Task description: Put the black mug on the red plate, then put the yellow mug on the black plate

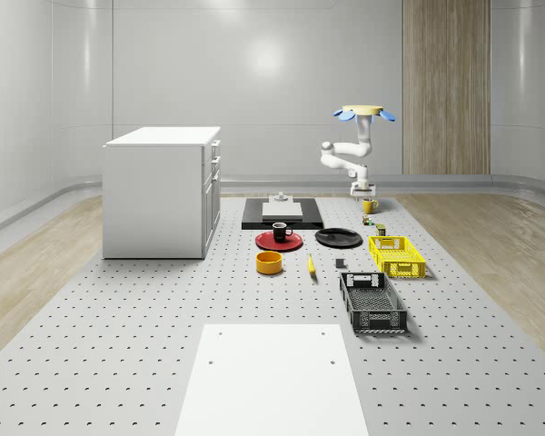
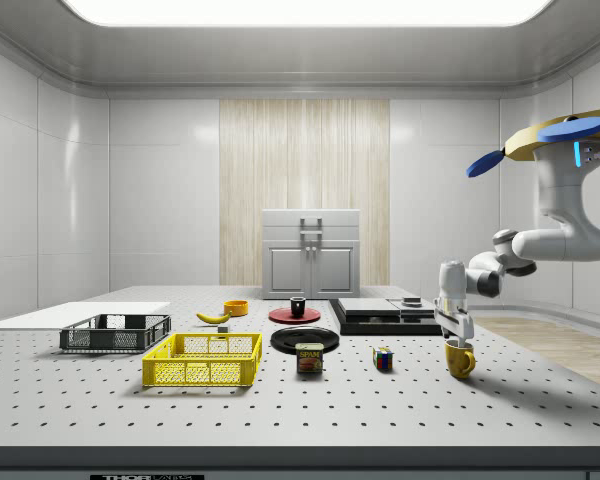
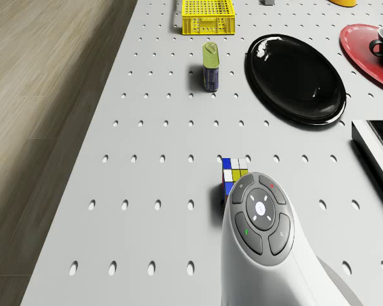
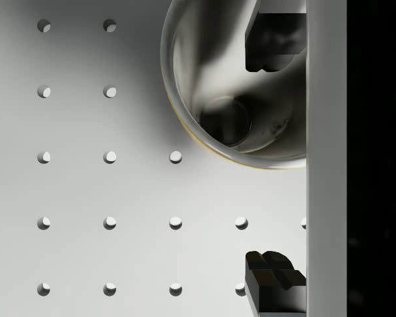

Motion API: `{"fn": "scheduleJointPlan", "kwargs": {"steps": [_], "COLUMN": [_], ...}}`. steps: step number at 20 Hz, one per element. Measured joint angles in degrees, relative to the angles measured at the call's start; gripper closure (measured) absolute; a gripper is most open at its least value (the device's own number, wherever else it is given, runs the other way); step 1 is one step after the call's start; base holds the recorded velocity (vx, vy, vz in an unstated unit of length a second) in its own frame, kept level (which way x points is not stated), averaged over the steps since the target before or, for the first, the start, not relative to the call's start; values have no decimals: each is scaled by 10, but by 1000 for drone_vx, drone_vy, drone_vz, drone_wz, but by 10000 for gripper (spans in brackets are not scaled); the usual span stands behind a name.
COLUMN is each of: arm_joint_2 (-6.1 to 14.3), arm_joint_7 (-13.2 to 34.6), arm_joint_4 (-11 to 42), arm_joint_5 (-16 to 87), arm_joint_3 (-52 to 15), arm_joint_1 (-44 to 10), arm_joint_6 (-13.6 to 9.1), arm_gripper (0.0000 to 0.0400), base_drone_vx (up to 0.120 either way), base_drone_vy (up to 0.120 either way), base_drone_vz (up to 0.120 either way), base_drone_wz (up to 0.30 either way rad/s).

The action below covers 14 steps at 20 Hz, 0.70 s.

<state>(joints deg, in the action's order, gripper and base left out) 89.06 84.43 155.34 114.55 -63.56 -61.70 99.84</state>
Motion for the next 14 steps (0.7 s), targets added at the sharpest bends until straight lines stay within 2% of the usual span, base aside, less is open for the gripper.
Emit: {"fn": "scheduleJointPlan", "kwargs": {"steps": [10, 11, 12, 14], "arm_joint_2": [-4, -4, -4, -5], "arm_joint_7": [-2, -2, -2, -2], "arm_joint_4": [1, 2, 2, 3], "arm_joint_5": [1, 0, -1, -2], "arm_joint_3": [-1, -2, -3, -5], "arm_joint_1": [2, 3, 4, 4], "arm_joint_6": [-4, -5, -6, -7], "arm_gripper": [0, 23, 82, 164], "base_drone_vx": [0, 0, 0, 0], "base_drone_vy": [0, 0, 0, 0], "base_drone_vz": [0, 0, 0, 0], "base_drone_wz": [0, 0, 0, 0]}}
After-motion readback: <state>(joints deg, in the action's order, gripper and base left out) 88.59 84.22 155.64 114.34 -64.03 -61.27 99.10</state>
